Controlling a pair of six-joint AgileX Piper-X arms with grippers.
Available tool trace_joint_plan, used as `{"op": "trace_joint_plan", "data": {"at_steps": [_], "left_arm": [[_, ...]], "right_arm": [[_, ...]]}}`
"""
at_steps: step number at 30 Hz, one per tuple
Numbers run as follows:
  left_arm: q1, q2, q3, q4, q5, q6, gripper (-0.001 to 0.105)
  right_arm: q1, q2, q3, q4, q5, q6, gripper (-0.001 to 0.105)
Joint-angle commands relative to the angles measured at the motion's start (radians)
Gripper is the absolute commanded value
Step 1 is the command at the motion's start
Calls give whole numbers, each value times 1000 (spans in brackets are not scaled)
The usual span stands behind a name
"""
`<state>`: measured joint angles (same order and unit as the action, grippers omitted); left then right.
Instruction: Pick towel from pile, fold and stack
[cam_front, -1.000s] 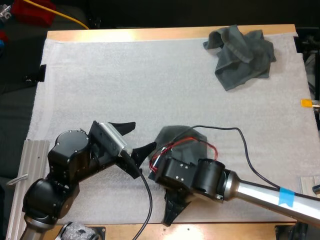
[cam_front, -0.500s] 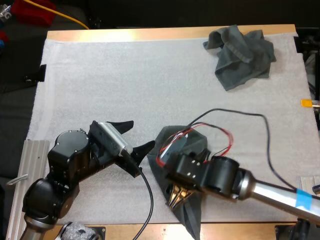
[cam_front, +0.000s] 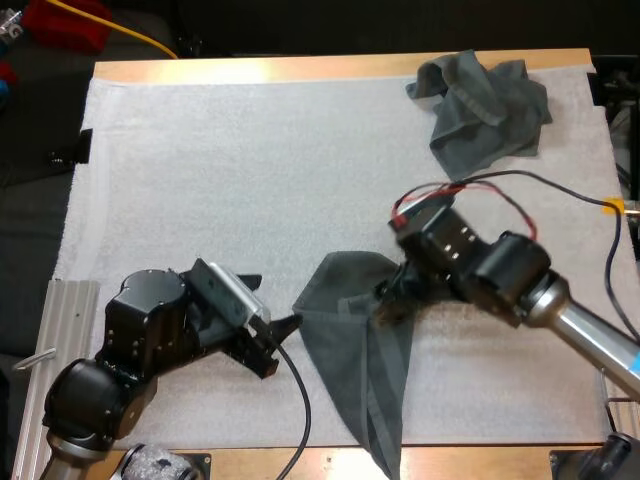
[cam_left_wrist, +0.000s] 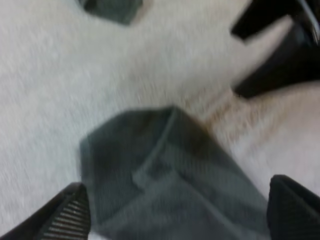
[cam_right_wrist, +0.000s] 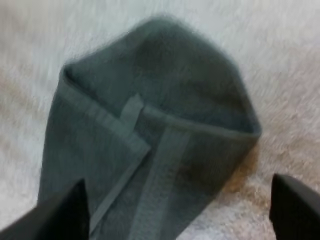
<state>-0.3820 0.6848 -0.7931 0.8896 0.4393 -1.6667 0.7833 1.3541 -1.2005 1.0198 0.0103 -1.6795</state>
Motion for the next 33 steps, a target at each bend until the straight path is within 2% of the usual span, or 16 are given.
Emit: {"op": "trace_joint_plan", "data": {"at_steps": [1, 4, 10, 15, 24, 33], "left_arm": [[-2, -7, -7, 22, -1, 13, 71], [-2, -7, -7, 36, 1, 16, 71], [-2, -7, -7, 45, 55, 16, 71], [-2, -7, -7, 48, 59, 16, 71], [-2, -7, -7, 48, 58, 16, 71], [-2, -7, -7, 48, 58, 16, 71]], "right_arm": [[-31, -10, 7, -32, -28, 9, 71], [-92, -10, 30, -81, -59, 22, 71], [-205, 2, 88, -176, -165, 46, 71], [-264, 67, 93, -198, -248, 48, 71], [-272, 228, 93, -212, -370, 112, 71], [-272, 346, 93, -221, -397, 125, 71]]}}
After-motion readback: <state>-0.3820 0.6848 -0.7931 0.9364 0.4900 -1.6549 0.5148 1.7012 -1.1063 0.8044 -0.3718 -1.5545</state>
